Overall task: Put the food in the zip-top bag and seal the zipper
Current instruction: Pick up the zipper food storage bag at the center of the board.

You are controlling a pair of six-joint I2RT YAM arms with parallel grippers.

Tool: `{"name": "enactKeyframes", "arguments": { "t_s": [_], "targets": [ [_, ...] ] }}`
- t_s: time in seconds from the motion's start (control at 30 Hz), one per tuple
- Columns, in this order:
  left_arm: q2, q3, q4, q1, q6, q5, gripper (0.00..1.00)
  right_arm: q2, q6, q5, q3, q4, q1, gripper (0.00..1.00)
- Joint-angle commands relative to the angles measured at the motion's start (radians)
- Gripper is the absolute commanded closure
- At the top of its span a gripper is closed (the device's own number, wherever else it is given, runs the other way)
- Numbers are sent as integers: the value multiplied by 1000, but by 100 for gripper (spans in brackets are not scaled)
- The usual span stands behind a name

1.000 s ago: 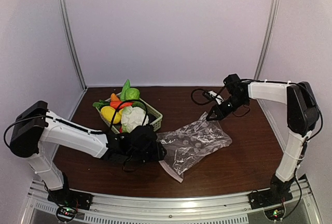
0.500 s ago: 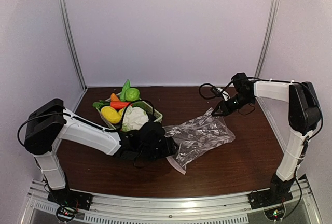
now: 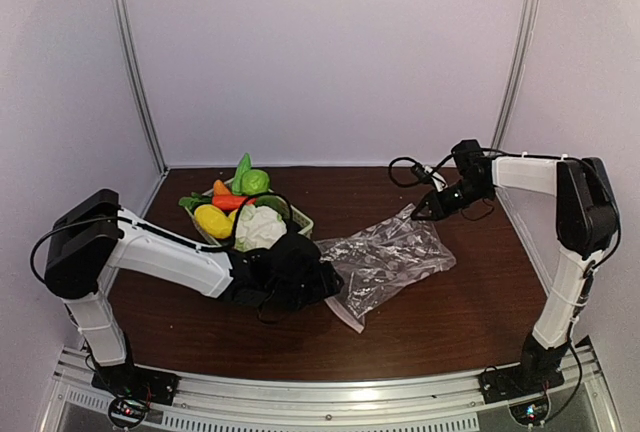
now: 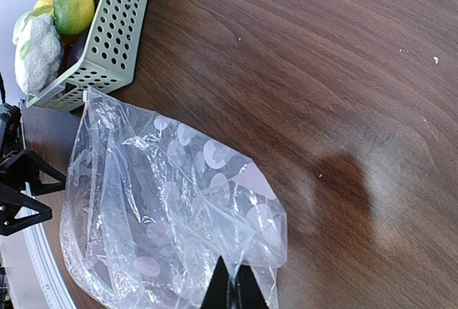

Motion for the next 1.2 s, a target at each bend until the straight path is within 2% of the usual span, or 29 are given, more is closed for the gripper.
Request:
{"name": "enactKeyframes", "arguments": {
  "t_s": [0.0, 0.07, 0.43, 0.57, 0.7, 0.83, 0.9, 1.1, 1.17],
  "targets": [
    [51, 21, 55, 3, -39, 5, 31, 15, 16, -21, -16, 22, -5, 100],
    [55, 6, 115, 4, -33, 10, 35, 17, 17, -18, -16, 22, -6, 100],
    [63, -80, 319, 26, -119, 24, 37, 41, 22, -23, -4, 22, -15, 100],
    [71, -66, 297, 27, -133, 30, 26, 38, 22, -27, -1, 21, -18, 100],
    [75, -86, 329, 29, -159, 29, 27, 40, 25, -31, -3, 24, -20, 100],
    [74, -130, 300, 29, -293, 41, 27, 40, 24, -33, -5, 26, -22, 99],
    [65, -154, 339, 26, -294, 41, 28, 43, 22, -34, -7, 27, -24, 99],
    [70, -109, 286, 25, -246, 5, 24, 51, 25, -37, -13, 31, -26, 99],
    [74, -101, 314, 25, -217, -1, 29, 51, 24, -38, -12, 30, -27, 99]
  ]
}}
